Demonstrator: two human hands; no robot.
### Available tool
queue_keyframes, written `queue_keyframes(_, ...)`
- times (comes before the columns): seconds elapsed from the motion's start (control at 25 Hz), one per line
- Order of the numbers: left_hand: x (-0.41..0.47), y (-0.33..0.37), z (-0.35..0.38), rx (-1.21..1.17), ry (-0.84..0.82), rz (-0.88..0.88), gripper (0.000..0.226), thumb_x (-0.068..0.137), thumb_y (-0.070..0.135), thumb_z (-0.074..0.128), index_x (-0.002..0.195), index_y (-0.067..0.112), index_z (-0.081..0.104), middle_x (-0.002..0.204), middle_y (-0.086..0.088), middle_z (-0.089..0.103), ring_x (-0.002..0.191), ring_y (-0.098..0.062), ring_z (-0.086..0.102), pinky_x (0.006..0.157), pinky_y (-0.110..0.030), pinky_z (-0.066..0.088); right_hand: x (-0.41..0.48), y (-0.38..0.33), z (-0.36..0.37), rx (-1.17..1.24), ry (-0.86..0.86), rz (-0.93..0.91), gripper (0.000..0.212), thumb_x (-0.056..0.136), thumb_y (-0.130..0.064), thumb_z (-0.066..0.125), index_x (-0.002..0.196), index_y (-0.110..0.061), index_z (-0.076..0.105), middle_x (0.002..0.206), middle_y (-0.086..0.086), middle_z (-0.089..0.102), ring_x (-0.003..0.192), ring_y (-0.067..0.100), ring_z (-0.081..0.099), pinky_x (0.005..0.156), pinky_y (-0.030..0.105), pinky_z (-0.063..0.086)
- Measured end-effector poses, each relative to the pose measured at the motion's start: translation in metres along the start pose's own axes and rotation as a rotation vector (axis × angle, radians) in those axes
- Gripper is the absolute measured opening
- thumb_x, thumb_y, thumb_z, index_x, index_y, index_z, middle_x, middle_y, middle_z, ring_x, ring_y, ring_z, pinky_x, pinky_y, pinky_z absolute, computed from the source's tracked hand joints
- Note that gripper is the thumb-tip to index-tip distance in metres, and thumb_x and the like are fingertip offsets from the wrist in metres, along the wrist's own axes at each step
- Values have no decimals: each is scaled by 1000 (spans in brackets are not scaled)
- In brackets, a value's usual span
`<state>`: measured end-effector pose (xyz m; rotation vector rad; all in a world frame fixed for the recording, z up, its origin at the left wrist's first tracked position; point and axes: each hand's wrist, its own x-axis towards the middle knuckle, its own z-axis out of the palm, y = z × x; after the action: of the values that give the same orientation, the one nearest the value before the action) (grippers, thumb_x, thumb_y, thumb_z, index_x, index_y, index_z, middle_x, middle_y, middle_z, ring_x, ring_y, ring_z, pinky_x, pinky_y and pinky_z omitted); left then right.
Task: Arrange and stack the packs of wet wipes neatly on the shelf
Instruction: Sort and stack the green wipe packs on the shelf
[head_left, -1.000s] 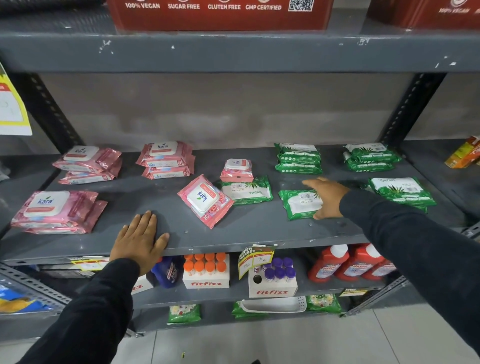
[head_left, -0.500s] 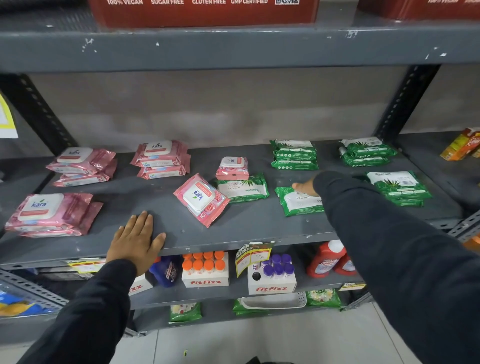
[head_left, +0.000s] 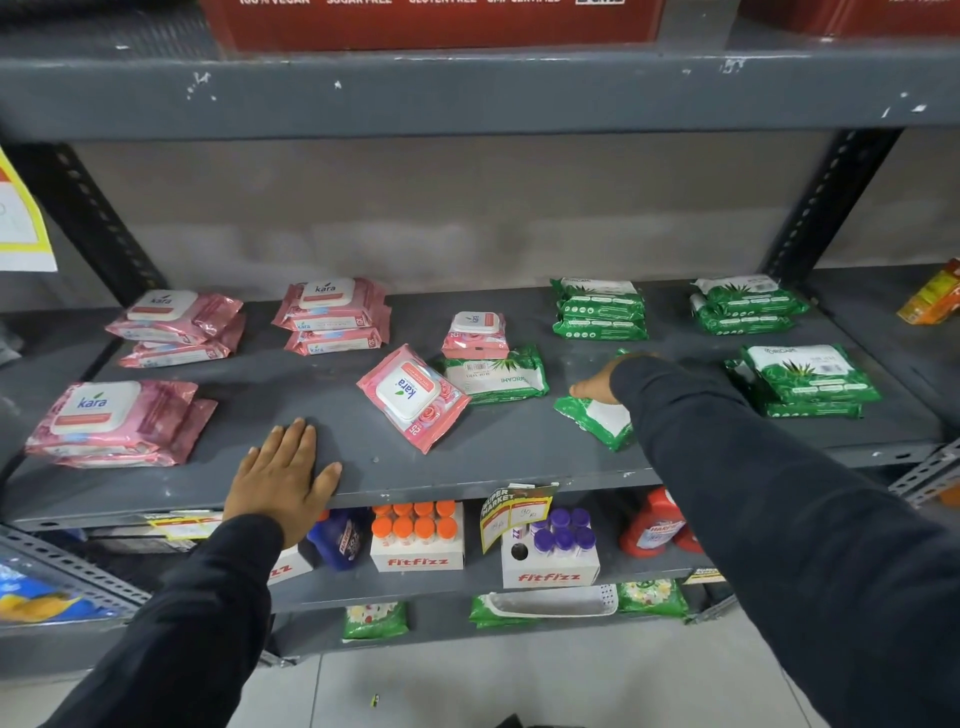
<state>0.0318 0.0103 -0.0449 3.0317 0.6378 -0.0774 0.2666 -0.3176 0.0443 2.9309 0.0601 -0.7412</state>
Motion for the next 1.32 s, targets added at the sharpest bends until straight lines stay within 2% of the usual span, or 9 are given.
queue_keyframes(0.2, 0, -1, 1, 5, -1, 0, 73, 90, 58, 11, 148, 14, 7, 159, -3, 2, 146, -22, 1, 118, -41, 5, -10, -1, -10, 3, -90, -54, 71, 89, -51, 56, 143, -8, 40, 148, 13, 43, 129, 30, 48, 99, 33, 41)
queue_keyframes(0.44, -1, 1, -1, 3, -11, 3, 71, 92, 55, 16, 148, 14, 4, 159, -4, 0, 146, -22, 0, 118, -40, 5, -9, 16, -13, -94, -42, -168, 95, 68, -26, 84, 145, -6, 33, 145, 12, 46, 124, 30, 53, 96, 36, 49)
queue_keyframes(0.56, 0, 0, 1, 5, -5, -1, 71, 92, 56, 13, 148, 14, 5, 159, -3, 1, 146, -21, 0, 118, -41, 5, -8, 31, -9, -173, 1, -320, 100, 69, -7, 80, 151, -15, 22, 150, 8, 40, 127, 27, 50, 95, 31, 48)
queue_keyframes(0.68, 1, -2, 3, -12, 13, -4, 79, 84, 61, 7, 148, 14, 8, 159, -3, 4, 146, -21, 2, 118, -41, 6, -4, 45, -2, -203, 42, -421, 93, 76, 7, 64, 151, -26, 20, 144, 8, 47, 101, 26, 60, 68, 28, 51)
queue_keyframes(0.72, 2, -2, 4, -16, 13, -4, 81, 83, 61, 7, 148, 14, 9, 159, -2, 4, 146, -21, 2, 118, -41, 6, -1, 47, 0, -213, 65, -441, 92, 78, 9, 59, 151, -30, 19, 144, 7, 48, 97, 26, 61, 67, 30, 52)
queue_keyframes(0.84, 2, -3, 5, -16, 10, -6, 77, 86, 60, 8, 149, 14, 8, 159, -3, 4, 146, -21, 2, 118, -41, 6, 7, 49, 6, -232, 83, -463, 93, 79, 12, 53, 151, -33, 17, 148, 7, 44, 106, 30, 62, 77, 33, 55)
queue_keyframes(1.12, 1, -3, 4, -18, 5, -8, 82, 81, 62, 5, 149, 15, 6, 159, -2, 3, 146, -21, 1, 118, -40, 4, 6, 48, 2, -265, 68, -459, 92, 79, 9, 53, 152, -32, 14, 140, 8, 51, 93, 26, 63, 66, 31, 53)
queue_keyframes(1.2, 1, -2, 4, -18, 8, -9, 81, 82, 61, 5, 149, 15, 6, 159, -2, 2, 146, -20, 0, 118, -40, 4, 4, 47, -1, -273, 67, -453, 92, 80, 9, 55, 152, -31, 14, 142, 7, 49, 87, 23, 60, 59, 27, 49)
queue_keyframes(1.32, 2, -2, 4, -22, 11, -8, 75, 88, 59, 8, 149, 15, 6, 159, -2, 2, 146, -20, 0, 118, -40, 4, 0, 44, -5, -290, 60, -440, 92, 80, 9, 58, 152, -29, 15, 147, 5, 45, 86, 20, 54, 58, 24, 44)
